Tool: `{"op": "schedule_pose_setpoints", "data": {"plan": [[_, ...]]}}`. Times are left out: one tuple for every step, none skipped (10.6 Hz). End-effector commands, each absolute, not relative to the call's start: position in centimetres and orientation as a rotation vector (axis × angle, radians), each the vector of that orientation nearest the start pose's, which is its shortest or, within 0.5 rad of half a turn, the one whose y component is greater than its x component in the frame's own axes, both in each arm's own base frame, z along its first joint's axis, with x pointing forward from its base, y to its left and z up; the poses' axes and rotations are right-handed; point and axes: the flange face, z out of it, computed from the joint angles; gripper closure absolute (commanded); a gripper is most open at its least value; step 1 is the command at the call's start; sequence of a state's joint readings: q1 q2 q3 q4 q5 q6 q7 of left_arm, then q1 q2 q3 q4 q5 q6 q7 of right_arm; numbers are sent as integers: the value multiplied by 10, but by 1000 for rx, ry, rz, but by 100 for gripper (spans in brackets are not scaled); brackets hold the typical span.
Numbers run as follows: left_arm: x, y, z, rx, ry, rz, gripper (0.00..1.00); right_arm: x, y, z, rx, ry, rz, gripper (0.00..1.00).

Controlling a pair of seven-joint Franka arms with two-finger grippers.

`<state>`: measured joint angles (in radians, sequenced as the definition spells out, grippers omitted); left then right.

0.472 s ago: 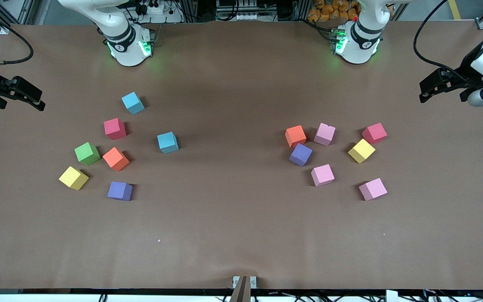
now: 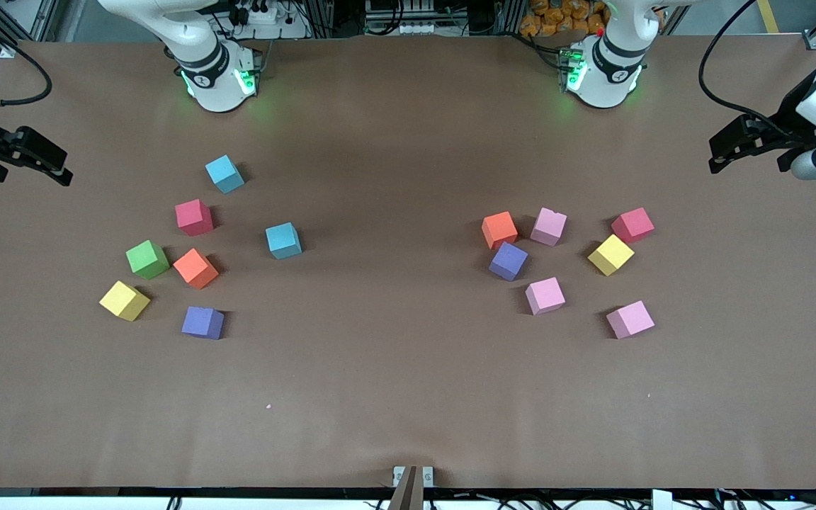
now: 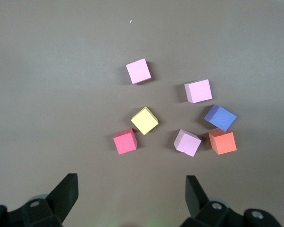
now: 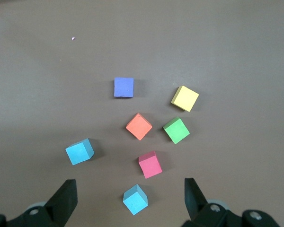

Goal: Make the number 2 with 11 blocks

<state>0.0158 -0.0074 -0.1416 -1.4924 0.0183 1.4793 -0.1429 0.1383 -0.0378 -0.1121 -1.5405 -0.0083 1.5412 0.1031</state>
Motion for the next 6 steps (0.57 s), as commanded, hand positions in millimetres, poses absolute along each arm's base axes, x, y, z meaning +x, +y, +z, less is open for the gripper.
{"op": "schedule_pose_setpoints", "data": {"plan": [[537, -63, 663, -3125, -43, -8, 0, 534, 12, 656, -3152, 132, -64, 0], [539, -57, 655, -3120, -62, 22, 0, 535, 14, 652, -3155, 127, -50, 0], [542, -55, 646, -3117, -100, 53, 0, 534, 15, 651, -3156, 122, -45, 0], [551, -53, 624, -3110, -140, 119, 0, 534, 15, 650, -3155, 125, -38, 0], [559, -55, 605, -3111, -151, 170, 0, 535, 14, 648, -3150, 131, -33, 0], [566, -55, 587, -3112, -150, 214, 0, 535, 15, 645, -3148, 129, -27, 0]]}}
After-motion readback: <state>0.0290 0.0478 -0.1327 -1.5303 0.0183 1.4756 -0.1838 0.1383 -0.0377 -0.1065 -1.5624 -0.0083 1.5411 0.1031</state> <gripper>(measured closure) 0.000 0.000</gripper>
